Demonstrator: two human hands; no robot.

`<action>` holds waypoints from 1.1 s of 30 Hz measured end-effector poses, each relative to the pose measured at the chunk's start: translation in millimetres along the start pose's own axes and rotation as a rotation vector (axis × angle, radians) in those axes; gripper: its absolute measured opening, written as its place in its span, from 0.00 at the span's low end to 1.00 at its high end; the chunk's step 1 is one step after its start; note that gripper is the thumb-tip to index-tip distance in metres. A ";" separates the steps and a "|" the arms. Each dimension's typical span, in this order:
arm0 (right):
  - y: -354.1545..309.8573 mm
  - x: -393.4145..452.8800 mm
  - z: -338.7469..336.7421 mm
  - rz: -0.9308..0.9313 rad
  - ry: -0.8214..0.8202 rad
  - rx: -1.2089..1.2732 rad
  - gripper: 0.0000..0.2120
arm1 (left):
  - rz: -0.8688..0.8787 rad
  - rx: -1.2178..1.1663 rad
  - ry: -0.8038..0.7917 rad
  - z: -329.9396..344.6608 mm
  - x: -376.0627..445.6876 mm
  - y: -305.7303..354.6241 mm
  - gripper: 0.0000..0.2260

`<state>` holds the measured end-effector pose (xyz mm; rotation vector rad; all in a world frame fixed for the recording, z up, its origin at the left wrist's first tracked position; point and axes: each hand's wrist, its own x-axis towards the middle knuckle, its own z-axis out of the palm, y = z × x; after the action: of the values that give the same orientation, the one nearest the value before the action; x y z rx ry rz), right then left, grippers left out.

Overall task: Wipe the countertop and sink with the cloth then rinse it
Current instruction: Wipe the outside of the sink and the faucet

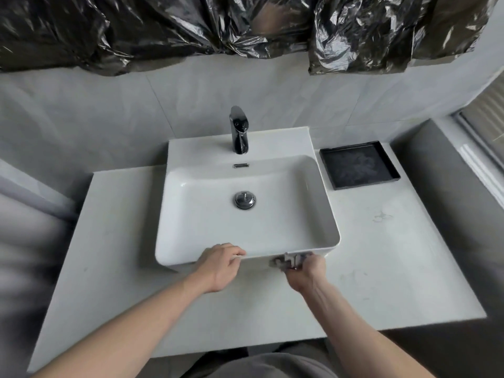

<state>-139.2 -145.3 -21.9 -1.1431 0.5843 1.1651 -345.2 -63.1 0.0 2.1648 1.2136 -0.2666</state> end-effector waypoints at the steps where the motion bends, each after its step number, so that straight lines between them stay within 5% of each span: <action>1: -11.3 2.3 -5.4 -0.040 0.024 -0.026 0.12 | -0.006 0.036 0.020 -7.0 -6.1 -16.0 0.16; 4: -53.8 13.7 -22.7 -0.102 0.169 -0.088 0.18 | -0.056 0.082 0.060 -20.1 -19.7 -57.4 0.13; 10: -46.8 18.7 -15.8 -0.150 0.125 -0.198 0.35 | -0.106 -0.048 0.161 -5.6 -21.9 -80.3 0.09; 14: 7.0 13.8 -10.3 -0.080 0.119 -0.109 0.13 | -0.131 -0.077 0.186 -0.7 -20.5 -78.1 0.09; 22: 85.6 -14.5 35.4 0.187 -0.084 -0.133 0.12 | -0.174 -0.133 0.182 0.7 -20.8 -77.1 0.07; 27: 68.3 -15.8 27.3 0.199 -0.175 -0.288 0.15 | -0.193 -0.168 0.225 1.3 -26.1 -71.0 0.07; 33: 22.8 24.7 -1.7 -0.046 0.081 -0.310 0.18 | -0.145 -0.217 0.206 -3.8 -28.5 -75.2 0.06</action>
<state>-151.4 -137.5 -52.3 -1.4663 0.4456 1.2015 -423.3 -52.6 -16.1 1.9556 1.4460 0.0298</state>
